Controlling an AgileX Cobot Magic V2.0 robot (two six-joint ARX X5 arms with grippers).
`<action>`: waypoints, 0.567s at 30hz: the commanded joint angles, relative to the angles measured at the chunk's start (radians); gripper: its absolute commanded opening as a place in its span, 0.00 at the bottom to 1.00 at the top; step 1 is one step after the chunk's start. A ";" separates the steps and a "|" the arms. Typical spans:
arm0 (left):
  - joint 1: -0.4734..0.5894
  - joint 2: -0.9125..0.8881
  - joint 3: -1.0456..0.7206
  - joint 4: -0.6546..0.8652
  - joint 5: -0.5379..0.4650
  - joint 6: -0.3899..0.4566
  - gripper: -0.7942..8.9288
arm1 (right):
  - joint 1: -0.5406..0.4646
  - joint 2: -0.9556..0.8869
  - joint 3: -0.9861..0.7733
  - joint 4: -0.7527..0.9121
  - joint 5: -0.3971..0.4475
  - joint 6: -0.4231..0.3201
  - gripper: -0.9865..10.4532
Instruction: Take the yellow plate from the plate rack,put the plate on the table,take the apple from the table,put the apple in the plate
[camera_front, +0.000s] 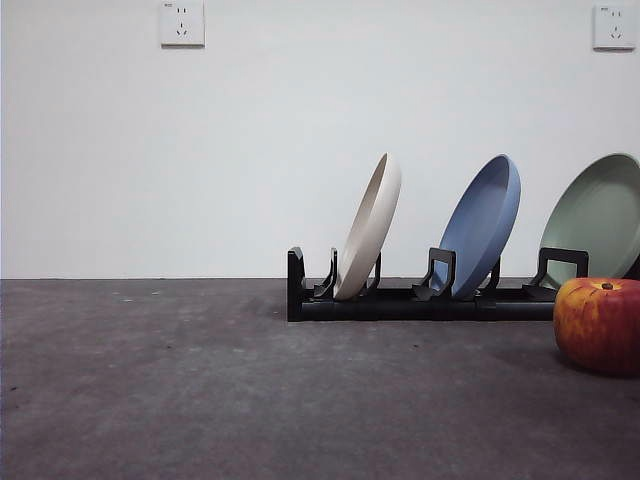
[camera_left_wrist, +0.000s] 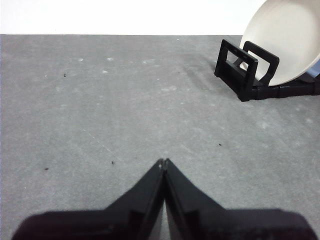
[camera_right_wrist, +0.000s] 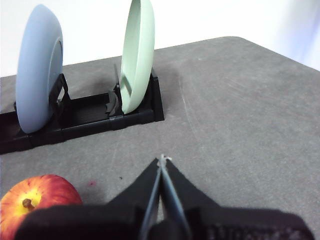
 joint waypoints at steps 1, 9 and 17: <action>0.003 0.000 -0.010 0.008 0.000 -0.010 0.08 | -0.001 -0.001 -0.011 0.007 0.001 0.020 0.09; 0.003 0.000 -0.006 0.007 0.008 -0.062 0.08 | 0.000 -0.001 -0.011 0.008 -0.013 0.023 0.08; 0.003 0.021 0.079 -0.034 0.053 -0.111 0.07 | 0.000 0.001 0.075 0.008 -0.074 0.104 0.08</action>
